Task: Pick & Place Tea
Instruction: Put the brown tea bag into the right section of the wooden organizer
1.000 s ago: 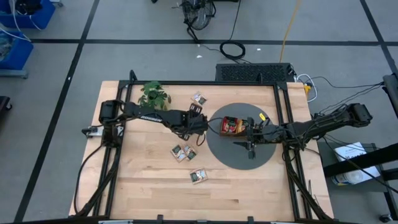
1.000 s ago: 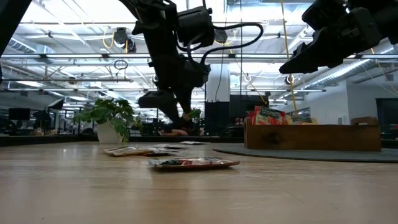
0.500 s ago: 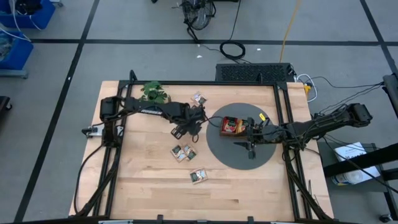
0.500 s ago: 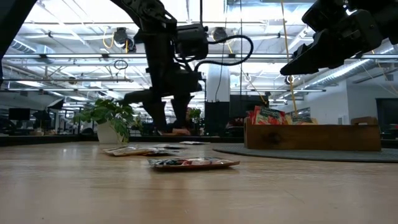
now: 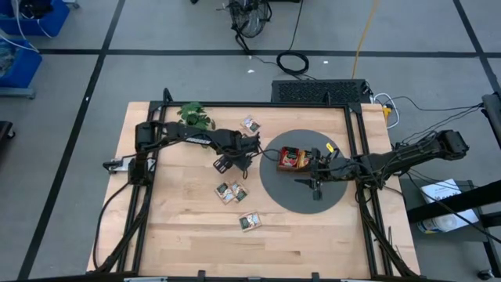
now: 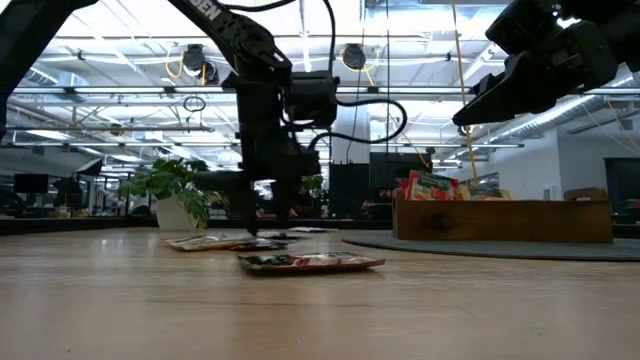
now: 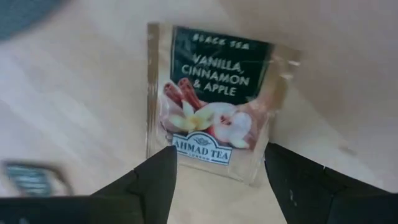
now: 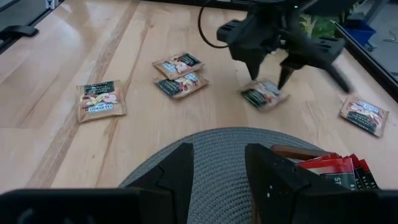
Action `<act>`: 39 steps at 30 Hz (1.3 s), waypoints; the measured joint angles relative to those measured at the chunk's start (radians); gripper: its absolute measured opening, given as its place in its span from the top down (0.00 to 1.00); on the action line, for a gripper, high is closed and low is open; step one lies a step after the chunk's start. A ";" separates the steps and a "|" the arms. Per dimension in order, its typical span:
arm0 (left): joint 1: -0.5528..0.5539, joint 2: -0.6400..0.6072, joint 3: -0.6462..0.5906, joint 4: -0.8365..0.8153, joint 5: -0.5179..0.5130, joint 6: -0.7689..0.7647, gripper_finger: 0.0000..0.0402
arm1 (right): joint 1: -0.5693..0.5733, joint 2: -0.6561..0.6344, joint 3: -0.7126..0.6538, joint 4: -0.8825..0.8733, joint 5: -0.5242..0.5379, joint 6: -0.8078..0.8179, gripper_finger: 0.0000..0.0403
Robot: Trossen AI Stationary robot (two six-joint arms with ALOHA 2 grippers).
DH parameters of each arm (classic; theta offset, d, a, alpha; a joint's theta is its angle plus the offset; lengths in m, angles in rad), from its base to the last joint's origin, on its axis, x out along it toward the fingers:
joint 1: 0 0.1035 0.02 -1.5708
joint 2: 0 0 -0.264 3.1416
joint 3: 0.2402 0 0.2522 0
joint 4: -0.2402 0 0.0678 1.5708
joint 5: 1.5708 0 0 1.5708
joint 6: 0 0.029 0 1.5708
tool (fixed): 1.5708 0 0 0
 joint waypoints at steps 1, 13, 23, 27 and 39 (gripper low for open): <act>0.002 0.000 0.000 0.015 -0.002 0.002 0.39 | 0.000 0.000 0.000 -0.001 0.000 0.000 0.68; 0.013 0.038 0.006 -0.001 0.060 0.033 0.39 | 0.000 0.000 0.000 -0.006 0.000 0.002 0.68; 0.033 0.052 0.003 0.058 0.099 0.008 0.39 | 0.000 0.000 0.000 -0.006 0.000 0.006 0.68; 0.033 0.052 0.003 0.059 0.122 -0.006 0.43 | 0.000 0.000 0.000 -0.006 0.000 0.005 0.68; 0.052 0.055 0.000 0.113 0.252 -0.117 0.98 | 0.000 0.000 0.000 -0.006 0.000 0.007 0.68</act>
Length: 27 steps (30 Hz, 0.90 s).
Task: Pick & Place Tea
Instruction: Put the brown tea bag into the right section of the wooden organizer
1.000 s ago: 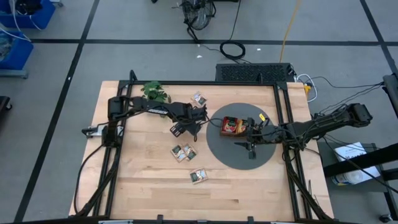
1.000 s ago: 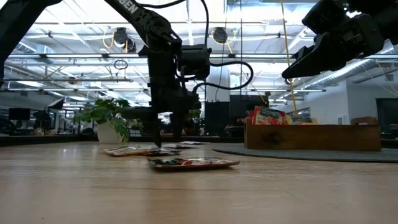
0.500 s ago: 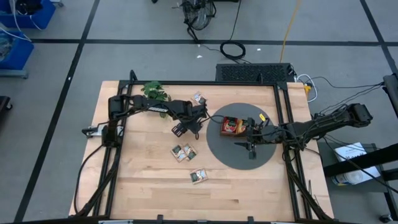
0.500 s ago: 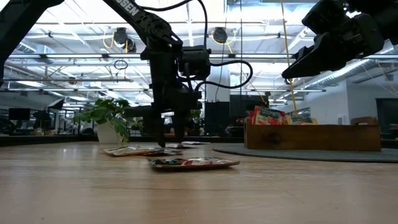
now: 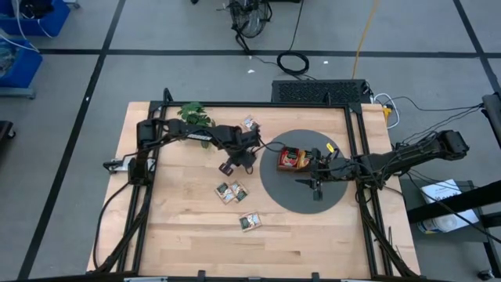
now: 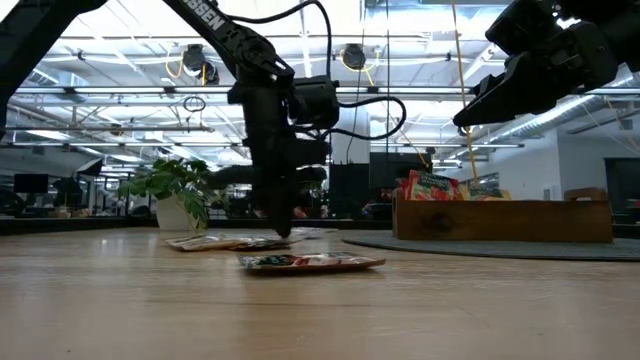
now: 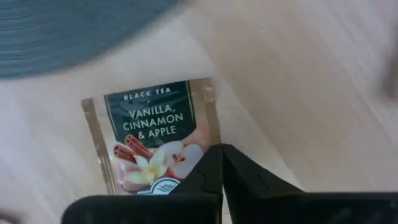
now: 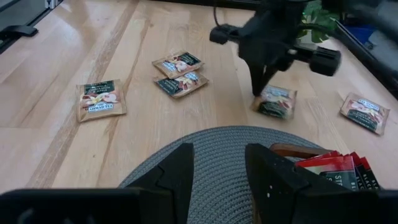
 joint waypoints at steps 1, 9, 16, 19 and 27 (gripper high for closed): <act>0.001 0.001 0.001 0.023 0.001 -0.041 0.98 | 0.000 0.000 0.000 0.000 0.000 0.002 0.68; -0.038 -0.022 0.003 -0.054 -0.008 -0.079 0.99 | 0.000 0.000 0.000 0.000 0.000 0.003 0.68; -0.087 -0.045 0.024 -0.182 -0.316 -0.188 0.92 | 0.000 0.000 0.000 0.000 0.000 0.001 0.68; -0.070 -0.052 0.123 -0.195 -0.420 -0.301 0.80 | 0.000 0.000 0.000 0.001 0.000 -0.001 0.68; -0.004 -0.048 0.297 -0.189 -0.283 -0.417 0.43 | 0.000 0.000 0.000 0.008 0.000 -0.004 0.68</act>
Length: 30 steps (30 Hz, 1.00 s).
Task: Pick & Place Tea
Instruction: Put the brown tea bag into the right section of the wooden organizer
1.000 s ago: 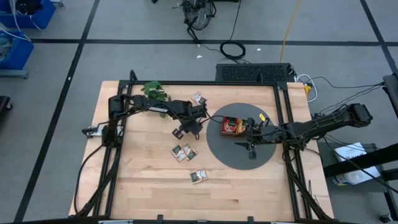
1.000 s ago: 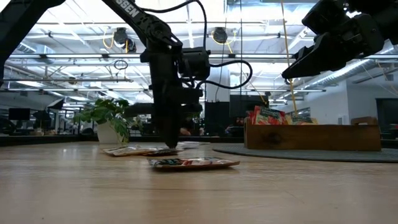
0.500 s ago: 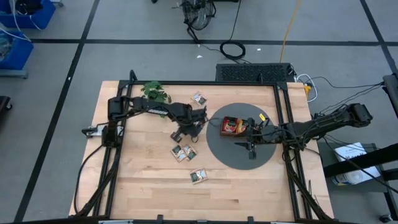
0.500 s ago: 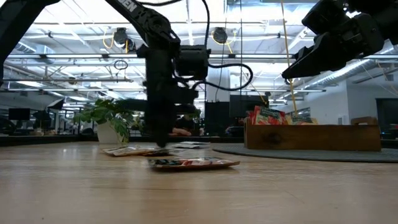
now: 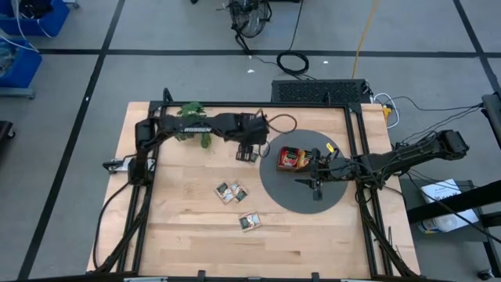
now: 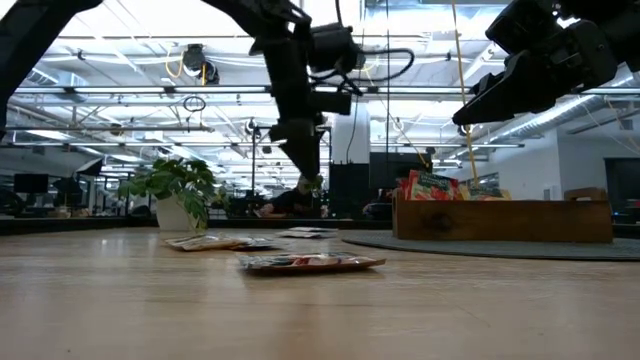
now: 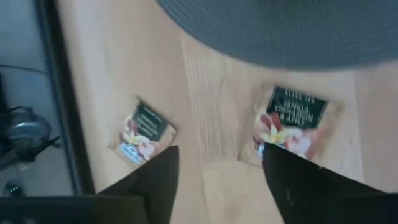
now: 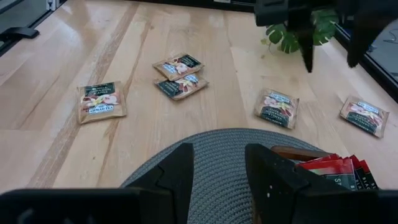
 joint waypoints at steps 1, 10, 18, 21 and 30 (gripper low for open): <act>0.009 0.011 0.007 -0.022 0.023 0.028 0.40 | 0.000 0.000 0.000 0.000 0.000 0.000 0.68; 0.050 0.207 0.087 -0.172 0.093 0.235 0.39 | 0.000 0.000 0.000 -0.004 0.000 0.000 0.68; 0.060 0.222 0.110 -0.204 0.327 0.244 0.53 | 0.000 0.000 0.000 -0.032 0.000 -0.004 0.68; 0.062 0.226 0.108 -0.233 0.413 0.241 0.57 | 0.000 0.000 0.000 -0.036 0.000 -0.004 0.68; 0.041 0.249 0.110 -0.221 0.368 0.087 0.58 | 0.000 0.000 0.000 -0.046 0.000 -0.001 0.68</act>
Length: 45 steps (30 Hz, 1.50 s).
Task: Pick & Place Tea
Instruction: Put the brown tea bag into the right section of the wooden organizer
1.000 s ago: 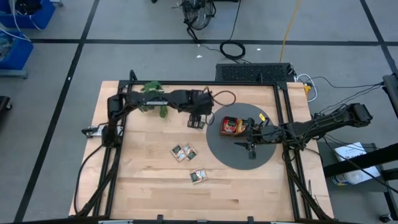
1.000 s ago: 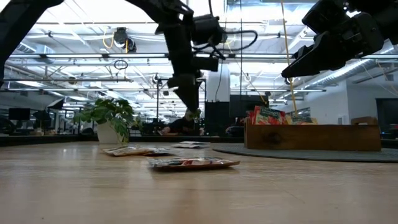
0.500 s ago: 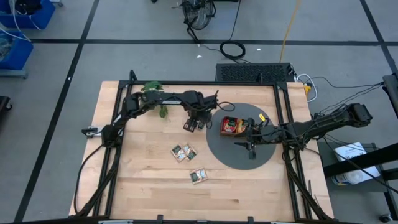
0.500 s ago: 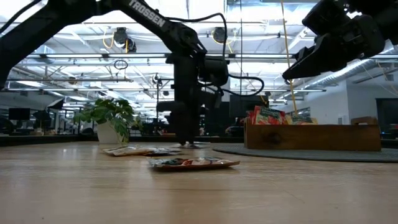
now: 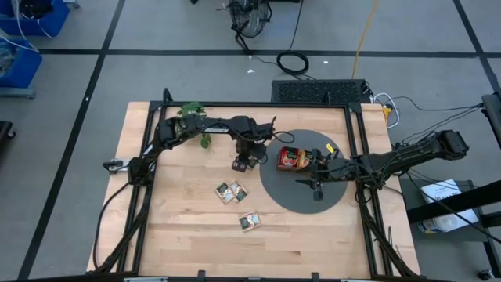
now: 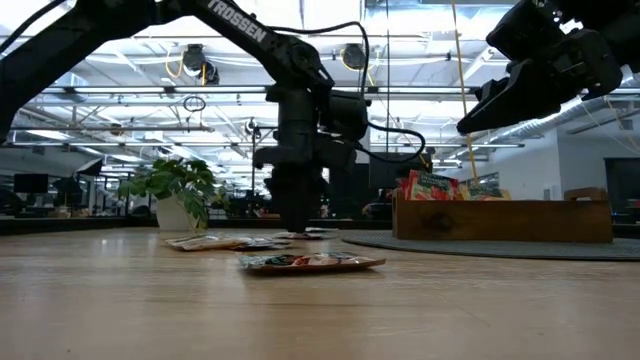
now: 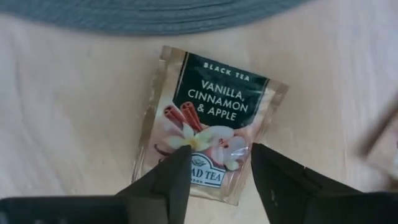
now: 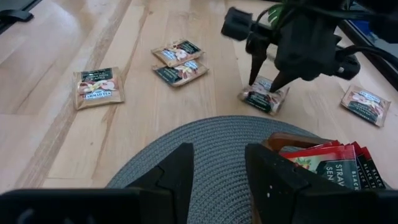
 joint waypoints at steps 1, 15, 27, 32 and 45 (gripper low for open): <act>-0.005 0.000 0.000 0.011 -0.034 -0.051 0.56 | 0.000 0.000 0.000 0.000 0.000 0.000 0.68; -0.016 -0.008 0.002 0.006 -0.215 -0.239 0.43 | 0.000 0.000 0.000 0.001 0.000 0.005 0.68; -0.024 -0.010 0.002 -0.143 -0.213 -0.229 0.34 | 0.000 0.000 0.000 0.000 0.000 0.014 0.68; -0.045 -0.011 0.002 -0.187 -0.230 -0.178 0.23 | 0.000 0.000 0.000 0.000 0.000 0.011 0.68; -0.022 -0.013 0.002 -0.095 -0.320 -0.107 0.18 | 0.000 0.000 0.000 0.000 0.000 0.008 0.68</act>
